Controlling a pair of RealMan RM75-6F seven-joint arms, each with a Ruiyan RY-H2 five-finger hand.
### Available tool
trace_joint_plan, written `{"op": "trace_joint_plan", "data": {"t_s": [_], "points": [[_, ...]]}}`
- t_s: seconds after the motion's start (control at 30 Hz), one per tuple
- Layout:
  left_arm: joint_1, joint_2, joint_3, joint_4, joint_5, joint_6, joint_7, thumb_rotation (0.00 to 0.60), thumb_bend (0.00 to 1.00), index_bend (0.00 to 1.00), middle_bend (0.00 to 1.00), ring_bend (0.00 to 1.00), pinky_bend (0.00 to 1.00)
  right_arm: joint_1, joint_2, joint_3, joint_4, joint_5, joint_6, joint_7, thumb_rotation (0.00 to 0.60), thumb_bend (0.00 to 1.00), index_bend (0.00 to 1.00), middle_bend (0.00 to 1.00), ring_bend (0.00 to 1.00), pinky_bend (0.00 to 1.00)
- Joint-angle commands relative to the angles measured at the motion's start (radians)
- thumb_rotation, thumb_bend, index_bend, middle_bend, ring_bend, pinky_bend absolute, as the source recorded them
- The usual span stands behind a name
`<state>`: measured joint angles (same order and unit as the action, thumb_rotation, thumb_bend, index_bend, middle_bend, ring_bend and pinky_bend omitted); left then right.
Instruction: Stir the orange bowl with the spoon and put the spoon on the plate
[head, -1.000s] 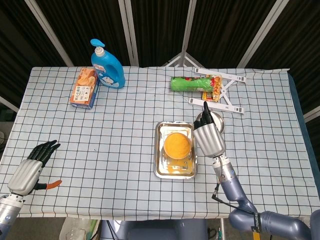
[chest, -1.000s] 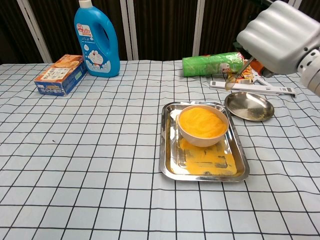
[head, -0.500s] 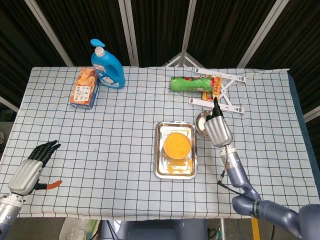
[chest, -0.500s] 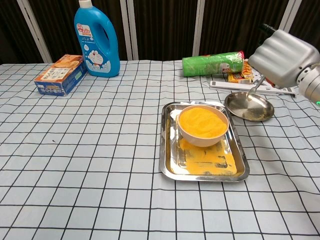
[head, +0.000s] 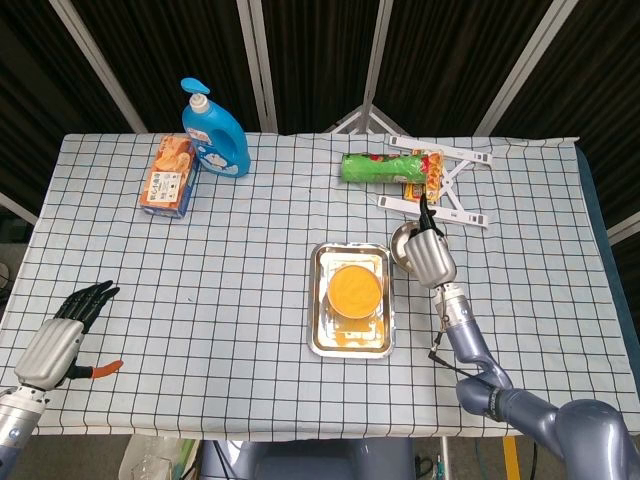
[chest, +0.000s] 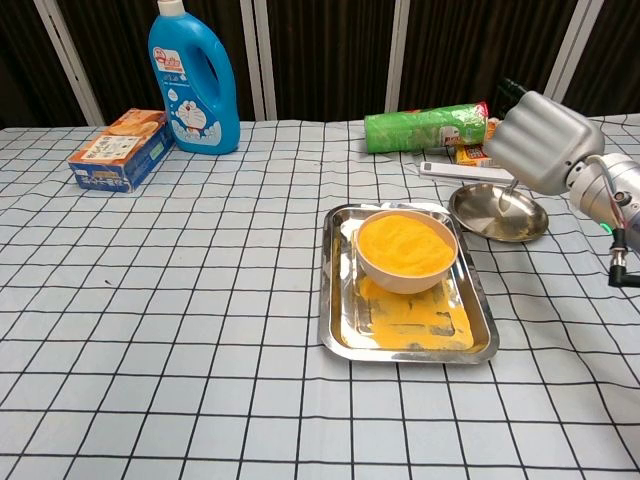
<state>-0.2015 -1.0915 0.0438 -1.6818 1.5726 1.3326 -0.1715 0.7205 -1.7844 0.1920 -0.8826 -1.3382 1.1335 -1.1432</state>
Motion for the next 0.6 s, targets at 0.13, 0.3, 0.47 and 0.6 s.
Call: {"op": "trace_joint_plan", "data": {"t_s": [0.13, 0.3, 0.47, 0.6], "points": [[0.001, 0.0, 0.0, -0.001, 0.0, 0.001, -0.001, 0.6, 0.0, 0.0, 0.0, 0.0, 0.0, 0.004, -0.007, -0.008, -0.013, -0.004, 0.003, 0.001, 0.6, 0.5, 0.56, 0.56, 0.29, 0.0], [0.002, 0.0, -0.002, -0.002, 0.0, 0.005, -0.002, 0.6, 0.0, 0.0, 0.0, 0.0, 0.0, 0.009, -0.02, 0.005, -0.029, 0.006, 0.018, -0.008, 0.6, 0.5, 0.27, 0.46, 0.22, 0.0], [0.004, 0.0, -0.002, -0.001, 0.002, 0.008, -0.001, 0.6, 0.0, 0.0, 0.0, 0.0, 0.0, 0.017, -0.032, 0.01, -0.025, 0.015, 0.017, -0.015, 0.6, 0.5, 0.22, 0.41, 0.18, 0.0], [0.005, 0.0, -0.002, 0.0, 0.001, 0.01, -0.003, 0.6, 0.0, 0.0, 0.0, 0.0, 0.0, 0.018, -0.043, 0.012, -0.021, 0.019, 0.022, -0.008, 0.6, 0.5, 0.19, 0.4, 0.17, 0.0]]}}
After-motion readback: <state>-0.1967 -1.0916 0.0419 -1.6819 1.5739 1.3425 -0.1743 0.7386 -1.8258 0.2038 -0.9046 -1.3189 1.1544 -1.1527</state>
